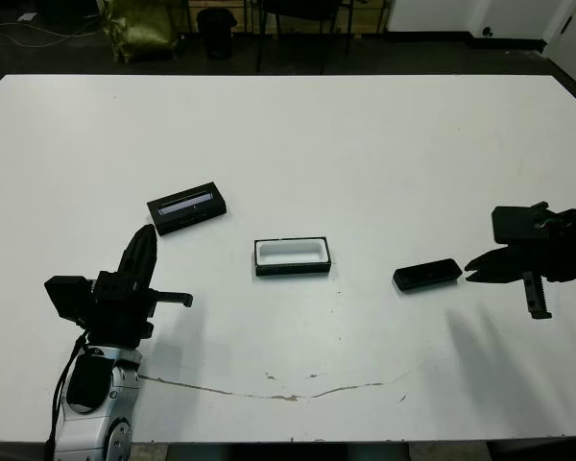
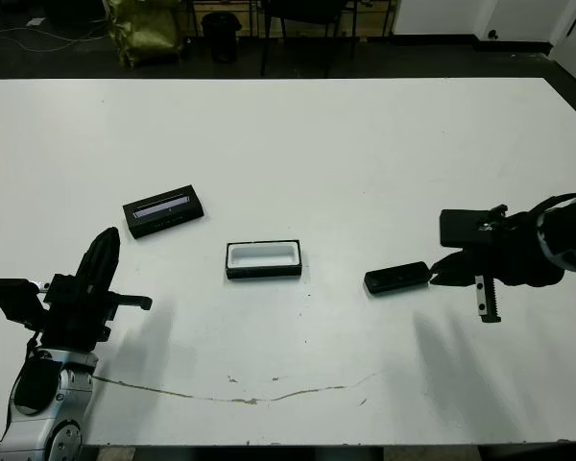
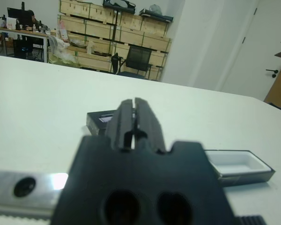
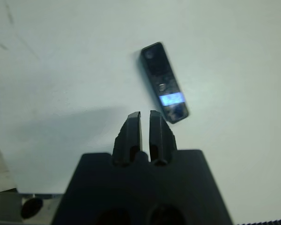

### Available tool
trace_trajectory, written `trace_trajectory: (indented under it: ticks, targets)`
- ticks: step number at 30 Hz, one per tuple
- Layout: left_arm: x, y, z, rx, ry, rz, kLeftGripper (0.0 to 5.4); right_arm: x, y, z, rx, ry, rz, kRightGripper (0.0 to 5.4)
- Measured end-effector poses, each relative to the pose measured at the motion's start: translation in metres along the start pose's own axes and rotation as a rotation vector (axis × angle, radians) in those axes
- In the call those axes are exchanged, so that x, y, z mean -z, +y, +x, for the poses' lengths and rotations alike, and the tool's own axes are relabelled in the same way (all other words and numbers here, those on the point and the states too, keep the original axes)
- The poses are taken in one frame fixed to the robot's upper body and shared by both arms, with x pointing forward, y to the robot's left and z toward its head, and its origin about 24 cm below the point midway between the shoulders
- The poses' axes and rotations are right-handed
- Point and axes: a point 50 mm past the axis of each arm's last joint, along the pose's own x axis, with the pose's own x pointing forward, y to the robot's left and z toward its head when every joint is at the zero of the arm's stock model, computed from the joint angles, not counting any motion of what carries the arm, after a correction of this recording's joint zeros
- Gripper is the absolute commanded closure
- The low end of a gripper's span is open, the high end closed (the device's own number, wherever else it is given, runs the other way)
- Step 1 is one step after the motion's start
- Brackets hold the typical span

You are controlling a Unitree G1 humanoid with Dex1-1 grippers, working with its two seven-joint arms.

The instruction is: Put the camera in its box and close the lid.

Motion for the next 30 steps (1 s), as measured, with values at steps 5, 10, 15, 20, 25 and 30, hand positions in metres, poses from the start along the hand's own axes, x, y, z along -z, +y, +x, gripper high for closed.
trace_trajectory:
  ticks: [5, 10, 15, 20, 25, 30]
  targets:
    - [-0.001, 0.0, 0.0, -0.001, 0.002, 0.0, 5.38, 0.004, 0.001, 0.005, -0.039, -0.007, 0.024, 5.4]
    - [0.0, 0.0, 0.0, -0.001, 0.002, 0.0, 5.38, 0.006, 0.001, 0.006, -0.045, -0.006, 0.032, 5.4]
    - [0.0, 0.0, 0.0, -0.001, 0.002, 0.0, 5.38, 0.007, 0.002, 0.008, -0.05, 0.002, 0.032, 5.4]
    - [0.0, 0.0, 0.0, -0.002, 0.001, 0.0, 5.38, 0.007, 0.001, 0.01, -0.051, -0.002, 0.023, 5.4]
    - [0.0, 0.0, 0.0, -0.003, 0.0, 0.001, 5.38, 0.007, 0.002, 0.013, -0.061, 0.009, 0.021, 5.4]
    - [0.0, 0.0, 0.0, -0.001, -0.001, 0.0, 5.38, 0.01, 0.003, 0.018, -0.072, 0.028, 0.027, 5.4]
